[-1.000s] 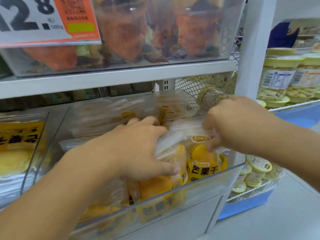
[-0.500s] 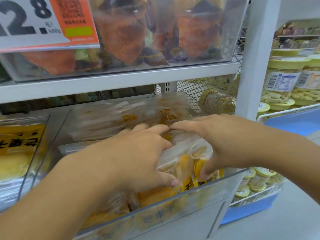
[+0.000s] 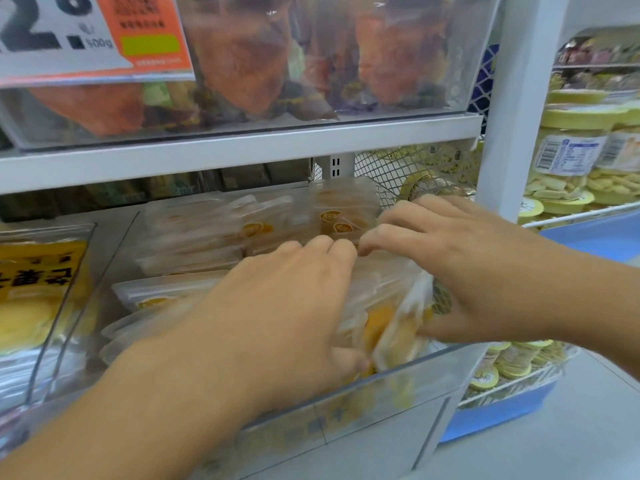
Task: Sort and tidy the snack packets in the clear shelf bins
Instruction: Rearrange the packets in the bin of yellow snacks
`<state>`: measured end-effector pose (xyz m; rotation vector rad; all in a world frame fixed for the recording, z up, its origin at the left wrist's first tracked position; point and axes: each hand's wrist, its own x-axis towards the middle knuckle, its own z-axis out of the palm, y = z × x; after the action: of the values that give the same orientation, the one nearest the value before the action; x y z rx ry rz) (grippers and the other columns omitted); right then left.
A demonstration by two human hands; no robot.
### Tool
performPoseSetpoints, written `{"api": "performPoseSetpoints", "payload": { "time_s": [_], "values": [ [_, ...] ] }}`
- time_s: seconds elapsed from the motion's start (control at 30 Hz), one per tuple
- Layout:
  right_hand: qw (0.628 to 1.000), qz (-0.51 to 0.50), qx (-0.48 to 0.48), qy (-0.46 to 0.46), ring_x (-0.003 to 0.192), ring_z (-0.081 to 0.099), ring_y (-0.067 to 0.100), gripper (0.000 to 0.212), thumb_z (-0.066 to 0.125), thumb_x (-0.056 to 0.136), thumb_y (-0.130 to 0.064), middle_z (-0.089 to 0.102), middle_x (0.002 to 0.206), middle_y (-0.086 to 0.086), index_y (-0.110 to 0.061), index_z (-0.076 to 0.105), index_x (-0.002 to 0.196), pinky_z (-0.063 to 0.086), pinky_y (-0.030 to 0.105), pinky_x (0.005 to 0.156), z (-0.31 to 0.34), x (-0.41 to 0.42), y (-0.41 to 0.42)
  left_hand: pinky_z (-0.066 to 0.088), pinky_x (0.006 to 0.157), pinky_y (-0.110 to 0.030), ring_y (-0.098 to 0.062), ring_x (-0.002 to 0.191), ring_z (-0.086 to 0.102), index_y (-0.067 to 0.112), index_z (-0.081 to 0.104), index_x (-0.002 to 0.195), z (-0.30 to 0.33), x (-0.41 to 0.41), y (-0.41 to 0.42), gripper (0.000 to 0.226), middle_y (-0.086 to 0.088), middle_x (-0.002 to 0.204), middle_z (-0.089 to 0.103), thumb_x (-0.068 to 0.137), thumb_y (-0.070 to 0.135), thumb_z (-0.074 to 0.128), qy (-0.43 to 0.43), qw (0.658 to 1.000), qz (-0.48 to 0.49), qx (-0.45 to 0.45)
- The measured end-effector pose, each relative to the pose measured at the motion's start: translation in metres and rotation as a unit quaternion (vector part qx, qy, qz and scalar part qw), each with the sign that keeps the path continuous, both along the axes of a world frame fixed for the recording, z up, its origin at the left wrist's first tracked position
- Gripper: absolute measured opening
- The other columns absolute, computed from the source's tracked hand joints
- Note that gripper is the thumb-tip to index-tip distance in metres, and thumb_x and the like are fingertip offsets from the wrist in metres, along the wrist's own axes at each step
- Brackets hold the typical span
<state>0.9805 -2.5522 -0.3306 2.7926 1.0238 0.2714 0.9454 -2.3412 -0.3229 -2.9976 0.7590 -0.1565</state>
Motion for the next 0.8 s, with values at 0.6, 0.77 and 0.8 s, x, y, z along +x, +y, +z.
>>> {"api": "performPoseSetpoints", "payload": {
  "time_s": [0.6, 0.77, 0.8],
  "values": [
    [0.999, -0.034, 0.025, -0.013, 0.057, 0.033, -0.008, 0.024, 0.072, 0.072, -0.057, 0.047, 0.064, -0.020, -0.036, 0.061, 0.067, 0.029, 0.019, 0.048, 0.019, -0.018, -0.003, 0.051, 0.079, -0.031, -0.004, 0.089, 0.055, 0.035, 0.057, 0.080, 0.011, 0.009, 0.023, 0.052, 0.020, 0.088, 0.054, 0.052, 0.072, 0.081, 0.072, 0.997, 0.024, -0.031],
    [0.989, -0.127, -0.045, 0.054, 0.091, 0.055, 0.010, 0.050, 0.052, 0.076, -0.080, 0.052, 0.084, -0.020, -0.054, 0.053, 0.119, 0.041, 0.028, 0.070, 0.023, -0.034, 0.015, 0.054, 0.074, -0.036, -0.007, 0.084, 0.059, 0.030, 0.059, 0.071, 0.014, 0.008, 0.030, 0.055, 0.016, 0.085, 0.059, 0.047, 0.074, 0.080, 0.064, 0.997, 0.031, -0.023],
    [0.989, -0.125, -0.032, 0.077, 0.092, 0.056, 0.012, 0.053, 0.052, 0.076, -0.080, 0.054, 0.084, -0.019, -0.054, 0.052, 0.122, 0.040, 0.029, 0.069, 0.022, -0.037, 0.022, 0.054, 0.074, -0.036, -0.008, 0.086, 0.058, 0.029, 0.057, 0.072, 0.013, 0.006, 0.028, 0.055, 0.016, 0.089, 0.057, 0.047, 0.074, 0.080, 0.056, 0.998, 0.024, -0.025]
  ]
}}
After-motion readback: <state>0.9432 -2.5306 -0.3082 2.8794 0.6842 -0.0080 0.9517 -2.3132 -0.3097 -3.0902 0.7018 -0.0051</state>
